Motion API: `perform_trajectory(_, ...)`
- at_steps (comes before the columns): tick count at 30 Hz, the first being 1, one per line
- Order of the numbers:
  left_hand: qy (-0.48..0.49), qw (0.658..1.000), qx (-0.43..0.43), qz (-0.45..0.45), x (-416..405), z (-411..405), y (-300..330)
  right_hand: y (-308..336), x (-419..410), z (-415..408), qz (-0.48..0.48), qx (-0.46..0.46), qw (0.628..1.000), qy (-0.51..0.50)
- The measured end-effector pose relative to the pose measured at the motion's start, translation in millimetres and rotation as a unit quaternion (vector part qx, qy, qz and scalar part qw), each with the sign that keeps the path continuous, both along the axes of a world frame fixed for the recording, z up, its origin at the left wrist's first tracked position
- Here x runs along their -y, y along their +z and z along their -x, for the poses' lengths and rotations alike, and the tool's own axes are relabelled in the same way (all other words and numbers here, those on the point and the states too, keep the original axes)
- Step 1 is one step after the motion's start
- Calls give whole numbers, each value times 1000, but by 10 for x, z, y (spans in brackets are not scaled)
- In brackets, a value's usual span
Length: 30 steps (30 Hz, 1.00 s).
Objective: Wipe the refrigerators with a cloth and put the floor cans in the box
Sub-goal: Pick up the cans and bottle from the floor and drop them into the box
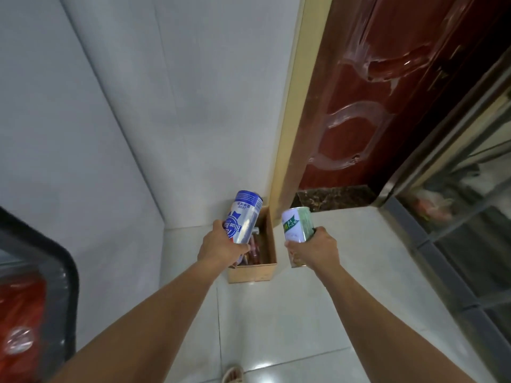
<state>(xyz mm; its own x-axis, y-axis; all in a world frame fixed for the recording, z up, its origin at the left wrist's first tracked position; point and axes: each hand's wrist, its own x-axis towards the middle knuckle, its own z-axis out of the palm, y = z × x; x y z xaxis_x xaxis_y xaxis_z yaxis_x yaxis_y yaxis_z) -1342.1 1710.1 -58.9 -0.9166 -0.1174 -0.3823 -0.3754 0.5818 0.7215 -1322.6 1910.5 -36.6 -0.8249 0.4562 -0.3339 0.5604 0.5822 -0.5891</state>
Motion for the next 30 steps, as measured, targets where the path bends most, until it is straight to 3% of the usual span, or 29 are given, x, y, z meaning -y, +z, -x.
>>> perform_trajectory(16, 111, 988, 109, -2, -466, 1743, -911, -1131, -330, 2210, 31, 124, 988, 86)
perform_trajectory(24, 167, 969, 182, -23, -642, 2319, -1914, -2207, -330, 2926, 31, 195, 972, 130)
perform_trajectory(30, 167, 959, 227, 1, -664, 2580, -3060, -3362, -233, 3103, 56, 214, 963, 151)
